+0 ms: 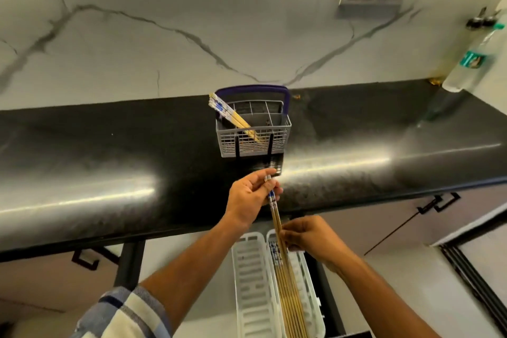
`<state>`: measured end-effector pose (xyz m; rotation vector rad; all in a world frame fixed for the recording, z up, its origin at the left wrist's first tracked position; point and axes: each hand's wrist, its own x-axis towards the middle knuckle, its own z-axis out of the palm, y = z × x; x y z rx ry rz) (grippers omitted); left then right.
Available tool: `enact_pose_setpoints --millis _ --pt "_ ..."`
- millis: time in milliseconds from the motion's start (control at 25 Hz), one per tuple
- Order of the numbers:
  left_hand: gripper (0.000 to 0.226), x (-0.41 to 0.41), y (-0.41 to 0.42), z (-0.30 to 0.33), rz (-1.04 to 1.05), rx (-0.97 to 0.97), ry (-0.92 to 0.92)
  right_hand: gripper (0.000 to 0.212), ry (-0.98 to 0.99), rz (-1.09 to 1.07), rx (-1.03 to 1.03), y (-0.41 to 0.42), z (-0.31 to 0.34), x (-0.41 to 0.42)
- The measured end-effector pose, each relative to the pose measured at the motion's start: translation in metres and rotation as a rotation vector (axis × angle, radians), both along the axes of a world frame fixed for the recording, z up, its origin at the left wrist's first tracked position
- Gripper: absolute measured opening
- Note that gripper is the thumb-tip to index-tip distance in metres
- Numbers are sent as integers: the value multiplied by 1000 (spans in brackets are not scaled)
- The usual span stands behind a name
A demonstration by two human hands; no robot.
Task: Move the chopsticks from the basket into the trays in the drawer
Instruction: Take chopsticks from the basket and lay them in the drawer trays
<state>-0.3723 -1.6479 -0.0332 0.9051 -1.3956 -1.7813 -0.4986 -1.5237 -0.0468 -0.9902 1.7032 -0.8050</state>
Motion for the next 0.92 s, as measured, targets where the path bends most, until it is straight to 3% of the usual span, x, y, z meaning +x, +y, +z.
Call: enact_pose_setpoints --millis 360,640,920 --pt "28 -5 25 -66 -61 137 -119 14 -27 -119 149 27 -65 0" --pt "30 28 39 -126 -64 297 -358 20 227 -250 309 42 -123 9" --pt "24 64 22 -152 90 432 -385 19 454 -294 450 35 -143 14"
